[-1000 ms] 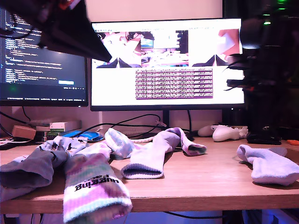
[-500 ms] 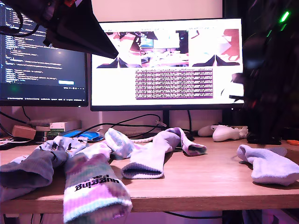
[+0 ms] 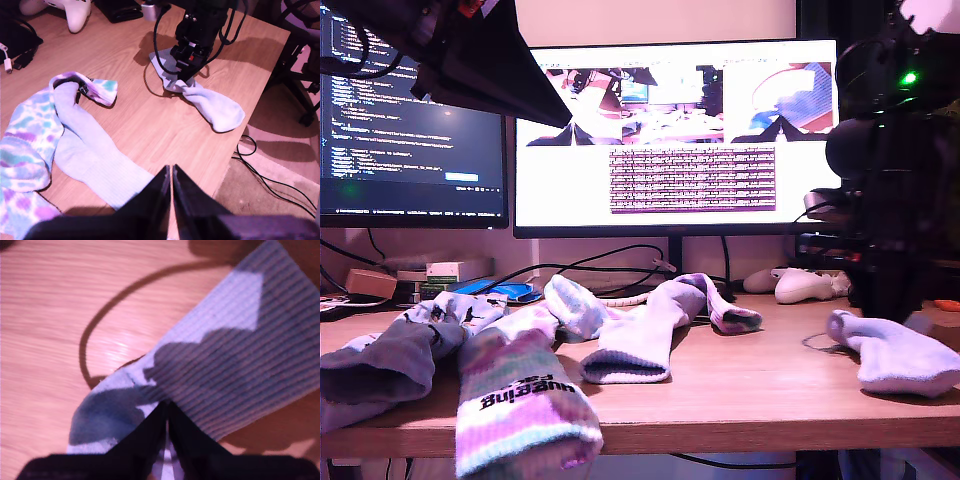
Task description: Pair up the socks based on colour and pattern, by placing them on top of one another
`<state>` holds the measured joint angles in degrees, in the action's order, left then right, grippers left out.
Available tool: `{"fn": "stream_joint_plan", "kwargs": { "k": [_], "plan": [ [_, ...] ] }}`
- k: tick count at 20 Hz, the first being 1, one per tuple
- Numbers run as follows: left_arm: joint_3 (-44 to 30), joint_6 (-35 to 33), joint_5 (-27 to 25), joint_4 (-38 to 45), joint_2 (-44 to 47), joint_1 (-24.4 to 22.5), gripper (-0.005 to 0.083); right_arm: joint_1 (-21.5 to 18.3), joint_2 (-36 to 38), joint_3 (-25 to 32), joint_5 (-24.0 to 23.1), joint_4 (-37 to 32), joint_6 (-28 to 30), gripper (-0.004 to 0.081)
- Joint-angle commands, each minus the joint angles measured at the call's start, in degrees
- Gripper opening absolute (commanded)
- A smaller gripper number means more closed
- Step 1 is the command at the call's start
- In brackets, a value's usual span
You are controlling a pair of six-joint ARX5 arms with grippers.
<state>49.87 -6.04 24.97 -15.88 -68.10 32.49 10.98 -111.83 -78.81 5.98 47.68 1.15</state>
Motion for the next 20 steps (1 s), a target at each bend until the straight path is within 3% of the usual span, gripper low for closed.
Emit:
{"fn": "stream_joint_plan", "kwargs": {
  "k": [1,8,13,20],
  "plan": [
    [-0.9,0.02,-0.07,0.48,-0.92,0.02,-0.002,2.62,-4.55,1.09,0.42,-1.25,-0.28,-0.0011],
    [-0.9,0.0,-0.07,-0.04,-0.9,0.02,-0.002,9.75,-4.87,1.09,1.53,-5.51,0.42,-0.0011],
    [-0.9,-0.02,-0.04,-1.01,-0.9,-0.02,-0.002,10.19,-3.56,1.01,1.11,-5.99,1.05,-0.0011],
    [-0.9,-0.04,-1.03,-0.85,-0.81,-0.02,-0.002,10.01,8.22,0.72,0.96,-4.68,1.36,-0.0011]
  ]
}}
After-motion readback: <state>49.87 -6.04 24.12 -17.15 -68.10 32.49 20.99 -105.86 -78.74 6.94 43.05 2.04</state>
